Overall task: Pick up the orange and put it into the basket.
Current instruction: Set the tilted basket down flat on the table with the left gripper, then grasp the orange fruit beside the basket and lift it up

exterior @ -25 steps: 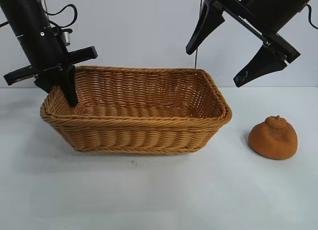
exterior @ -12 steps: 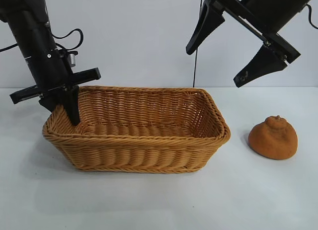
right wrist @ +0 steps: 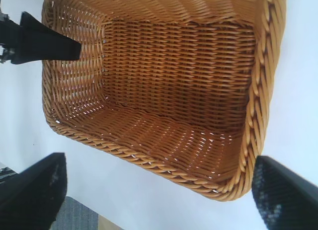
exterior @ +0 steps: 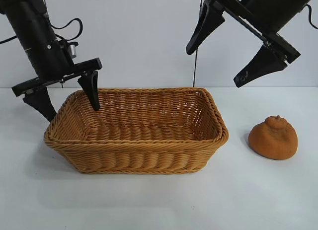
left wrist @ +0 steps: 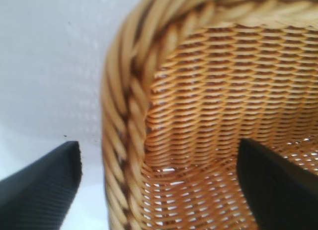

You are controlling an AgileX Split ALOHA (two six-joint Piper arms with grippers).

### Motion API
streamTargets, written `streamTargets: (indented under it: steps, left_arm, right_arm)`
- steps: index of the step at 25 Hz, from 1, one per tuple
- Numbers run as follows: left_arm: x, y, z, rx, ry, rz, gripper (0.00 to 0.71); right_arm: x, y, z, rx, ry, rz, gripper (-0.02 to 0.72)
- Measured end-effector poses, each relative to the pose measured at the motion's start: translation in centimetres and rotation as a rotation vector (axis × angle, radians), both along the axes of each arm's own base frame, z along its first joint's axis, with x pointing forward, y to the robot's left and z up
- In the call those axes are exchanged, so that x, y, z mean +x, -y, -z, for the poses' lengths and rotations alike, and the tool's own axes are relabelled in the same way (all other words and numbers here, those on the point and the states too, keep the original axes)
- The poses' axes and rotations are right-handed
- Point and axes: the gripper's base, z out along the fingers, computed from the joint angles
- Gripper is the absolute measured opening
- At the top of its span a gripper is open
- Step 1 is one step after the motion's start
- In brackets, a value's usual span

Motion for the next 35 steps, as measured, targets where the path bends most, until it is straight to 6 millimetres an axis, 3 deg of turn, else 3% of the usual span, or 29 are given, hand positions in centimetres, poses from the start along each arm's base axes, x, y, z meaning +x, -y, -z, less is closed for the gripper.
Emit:
streamTargets:
  steps: [9,12,17,20,26,35]
  left_arm:
    - [0.0,-1.5,-8.7,0.119,0.272,0.057,0.638]
    - [-0.1,-3.2,-9.8,0.214,0.312,0.058,0.638]
    - [0.3,-7.4,-9.9,0.268,0.306,-0.019,0.638]
    - [-0.6,-9.3,-9.9,0.282,0.281,-0.055,0.638]
    - [-5.1,-9.6,-10.4,0.29,0.228,-0.011,0.638]
    - [-16.5,-9.4,-12.6,0.309,0.22,0.036,0.638]
  right_arm:
    - [0.0,0.0,0.0,0.0,0.0,0.0,0.694]
    - [0.0,0.0,0.0,0.0,-0.001,-0.001,0.694]
    - [0.0,0.0,0.0,-0.001,-0.003,-0.002,0.694]
    - [0.0,0.0,0.0,-0.001,-0.003,-0.002,0.694]
    - [0.0,0.0,0.0,-0.001,-0.003,-0.002,0.694]
    - [0.0,0.0,0.0,-0.001,-0.003,-0.003,0.694]
